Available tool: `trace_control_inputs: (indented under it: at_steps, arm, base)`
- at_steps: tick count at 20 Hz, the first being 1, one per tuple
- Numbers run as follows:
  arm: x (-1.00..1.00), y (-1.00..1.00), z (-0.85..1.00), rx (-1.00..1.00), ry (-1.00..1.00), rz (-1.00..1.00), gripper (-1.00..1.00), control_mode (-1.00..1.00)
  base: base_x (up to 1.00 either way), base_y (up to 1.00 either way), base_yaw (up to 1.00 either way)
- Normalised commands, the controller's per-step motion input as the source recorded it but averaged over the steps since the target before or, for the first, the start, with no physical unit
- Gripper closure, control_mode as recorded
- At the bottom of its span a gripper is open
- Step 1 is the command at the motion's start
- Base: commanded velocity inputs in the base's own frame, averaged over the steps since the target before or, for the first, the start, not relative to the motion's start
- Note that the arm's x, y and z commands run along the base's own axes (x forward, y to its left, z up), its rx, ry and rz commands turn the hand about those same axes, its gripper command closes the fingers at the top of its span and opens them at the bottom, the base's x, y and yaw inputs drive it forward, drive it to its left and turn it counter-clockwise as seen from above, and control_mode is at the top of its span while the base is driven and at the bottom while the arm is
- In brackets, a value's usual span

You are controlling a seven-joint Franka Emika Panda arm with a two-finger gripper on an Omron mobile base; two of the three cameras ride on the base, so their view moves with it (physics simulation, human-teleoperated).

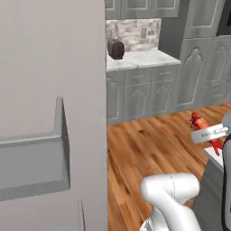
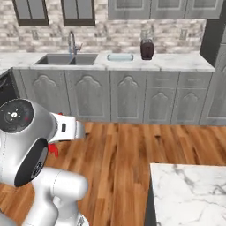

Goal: Take the fish out of the fridge, briefly rinse it in the sink, and place it on the tray next to the sink.

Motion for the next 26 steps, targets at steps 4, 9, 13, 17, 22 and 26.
trace_control_inputs:
  at_steps: [4,9,13,17,22,26]
  arm:
    - [0.0,0.0,0.0,0.0,0.0,0.0,1.0,1.0]
    - [0.0,0.0,0.0,0.0,0.0,0.0,1.0,1.0]
    - [0.0,0.0,0.0,0.0,0.0,0.0,1.0,1.0]
    - [0.0,0.0,0.0,0.0,0.0,0.0,1.0,1.0]
    - [0.0,0.0,0.0,0.0,0.0,0.0,1.0,1.0]
    - [0.0,0.0,0.0,0.0,0.0,0.0,1.0,1.0]
  base:
    - [1.0,-0.07,0.03]
    - [1.0,-0.32,0.01]
    - [1.0,0.39,0.04]
    - [1.0,0.74,0.09]
    - [1.0,0.84,0.1]
    - [1.0,0.89,0.12]
